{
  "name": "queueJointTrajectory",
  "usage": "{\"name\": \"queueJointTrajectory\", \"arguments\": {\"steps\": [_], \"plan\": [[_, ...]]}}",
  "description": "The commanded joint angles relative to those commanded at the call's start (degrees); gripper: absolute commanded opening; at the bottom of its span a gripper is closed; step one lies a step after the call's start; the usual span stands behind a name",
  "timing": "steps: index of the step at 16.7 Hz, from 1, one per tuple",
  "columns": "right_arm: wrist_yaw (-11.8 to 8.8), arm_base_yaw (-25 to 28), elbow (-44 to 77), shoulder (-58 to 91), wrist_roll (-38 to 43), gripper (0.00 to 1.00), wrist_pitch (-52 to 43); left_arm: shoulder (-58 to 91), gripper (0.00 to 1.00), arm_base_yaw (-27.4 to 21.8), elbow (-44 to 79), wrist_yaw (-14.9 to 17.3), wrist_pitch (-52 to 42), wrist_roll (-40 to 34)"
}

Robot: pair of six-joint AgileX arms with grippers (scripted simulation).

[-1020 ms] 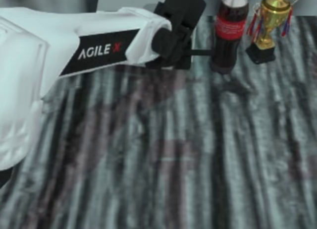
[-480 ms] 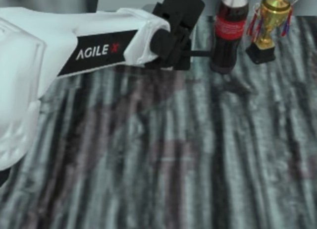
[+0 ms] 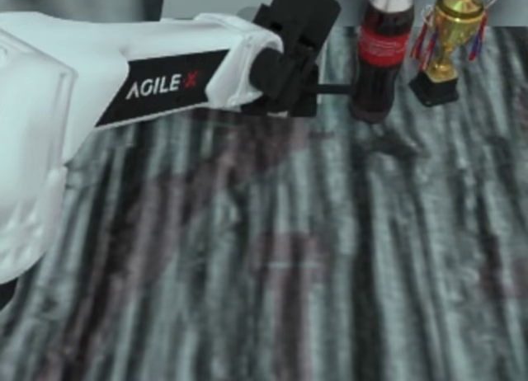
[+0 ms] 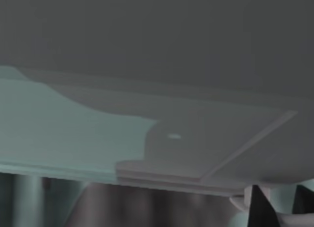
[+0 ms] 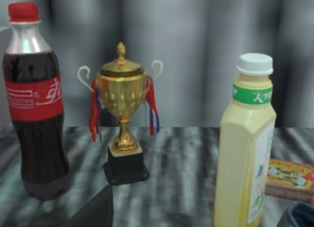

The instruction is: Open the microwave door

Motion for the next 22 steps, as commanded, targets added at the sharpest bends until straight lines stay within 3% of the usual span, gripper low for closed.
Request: {"name": "queueJointTrajectory", "arguments": {"steps": [9,22], "plan": [[0.0,0.0,0.0,0.0,0.0,1.0,0.0,0.0,0.0,0.0,0.0,0.0,0.0,0.0],[0.0,0.0,0.0,0.0,0.0,1.0,0.0,-2.79,0.0,0.5,-4.74,2.47,2.94,3.39]]}}
